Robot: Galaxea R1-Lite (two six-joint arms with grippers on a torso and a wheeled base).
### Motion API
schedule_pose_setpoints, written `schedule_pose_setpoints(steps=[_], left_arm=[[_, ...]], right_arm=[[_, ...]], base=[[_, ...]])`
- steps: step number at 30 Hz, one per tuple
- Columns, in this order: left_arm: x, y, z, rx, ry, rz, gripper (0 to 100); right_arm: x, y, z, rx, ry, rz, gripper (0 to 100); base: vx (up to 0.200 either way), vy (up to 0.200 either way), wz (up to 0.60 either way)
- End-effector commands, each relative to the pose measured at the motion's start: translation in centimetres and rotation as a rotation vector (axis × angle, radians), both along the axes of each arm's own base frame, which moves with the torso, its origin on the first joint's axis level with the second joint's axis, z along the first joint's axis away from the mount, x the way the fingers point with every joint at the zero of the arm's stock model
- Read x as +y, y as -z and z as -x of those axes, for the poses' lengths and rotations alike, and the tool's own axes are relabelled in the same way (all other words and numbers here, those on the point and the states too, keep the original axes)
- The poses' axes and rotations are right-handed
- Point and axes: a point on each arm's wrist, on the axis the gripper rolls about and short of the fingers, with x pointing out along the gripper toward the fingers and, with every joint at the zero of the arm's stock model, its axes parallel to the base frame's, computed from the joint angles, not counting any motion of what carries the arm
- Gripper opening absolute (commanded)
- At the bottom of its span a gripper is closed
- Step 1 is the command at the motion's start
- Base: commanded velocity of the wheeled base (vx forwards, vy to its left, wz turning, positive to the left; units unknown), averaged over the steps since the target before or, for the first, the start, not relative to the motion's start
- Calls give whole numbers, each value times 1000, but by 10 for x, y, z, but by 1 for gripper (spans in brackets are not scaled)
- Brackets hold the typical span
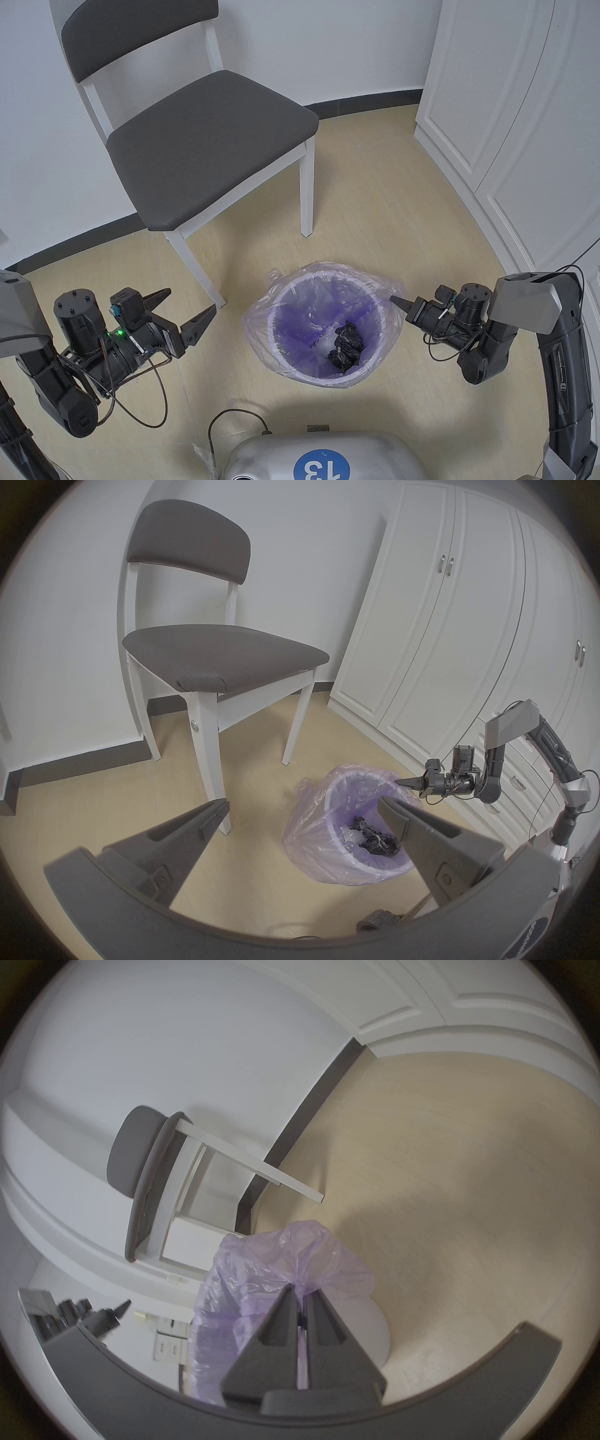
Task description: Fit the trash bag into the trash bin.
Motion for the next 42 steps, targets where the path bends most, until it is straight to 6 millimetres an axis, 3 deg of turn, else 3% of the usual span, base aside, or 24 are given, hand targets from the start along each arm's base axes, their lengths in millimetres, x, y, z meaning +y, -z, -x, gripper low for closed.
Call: schedule_pose_setpoints(steps=[1, 17, 29, 38, 39, 42], left_arm=[[-6, 6, -2, 10, 18, -4, 100], [-13, 40, -21, 116, 22, -18, 100], [-20, 107, -57, 311, -20, 60, 100], [-22, 107, -63, 297, -21, 73, 100], [-22, 107, -63, 297, -21, 73, 100], [-23, 106, -65, 302, -26, 104, 100]], right_arm=[[3, 16, -1, -21, -15, 60, 0], [23, 18, -14, -12, -91, 225, 0], [25, 22, -22, 0, -113, 299, 0], [22, 23, -27, 48, -125, 345, 0], [22, 23, -27, 48, -125, 345, 100], [21, 20, -29, 30, -119, 347, 100]], base=[[0, 0, 0], [0, 0, 0], [0, 0, 0], [0, 0, 0], [0, 0, 0], [0, 0, 0]])
